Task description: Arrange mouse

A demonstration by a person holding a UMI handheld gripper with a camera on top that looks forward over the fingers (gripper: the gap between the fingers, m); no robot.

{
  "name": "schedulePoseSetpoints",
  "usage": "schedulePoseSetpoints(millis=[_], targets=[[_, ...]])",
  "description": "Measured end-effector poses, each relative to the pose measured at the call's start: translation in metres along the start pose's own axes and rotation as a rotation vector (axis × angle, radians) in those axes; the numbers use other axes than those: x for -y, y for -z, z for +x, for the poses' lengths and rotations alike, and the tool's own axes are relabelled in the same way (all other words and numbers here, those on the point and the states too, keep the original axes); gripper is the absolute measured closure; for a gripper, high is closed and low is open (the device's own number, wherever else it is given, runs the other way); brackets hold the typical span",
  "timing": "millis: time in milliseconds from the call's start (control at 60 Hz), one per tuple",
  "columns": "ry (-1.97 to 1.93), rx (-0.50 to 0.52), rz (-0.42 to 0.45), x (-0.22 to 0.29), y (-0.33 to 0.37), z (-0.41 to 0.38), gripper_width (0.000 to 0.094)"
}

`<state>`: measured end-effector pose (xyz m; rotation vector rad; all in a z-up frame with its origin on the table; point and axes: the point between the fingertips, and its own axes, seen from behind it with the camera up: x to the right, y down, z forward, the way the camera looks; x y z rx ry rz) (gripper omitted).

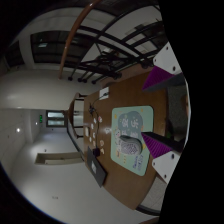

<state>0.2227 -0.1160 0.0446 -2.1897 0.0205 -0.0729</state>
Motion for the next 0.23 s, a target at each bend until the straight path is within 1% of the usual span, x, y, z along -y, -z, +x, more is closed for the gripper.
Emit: schedulePoseSetpoints(millis=[183, 233], targets=[[0.051, -0.088, 0.001, 0.001, -0.005, 0.017, 0.0132], [0.039, -0.079, 0.002, 0.003, -0.005, 0.017, 0.0142]])
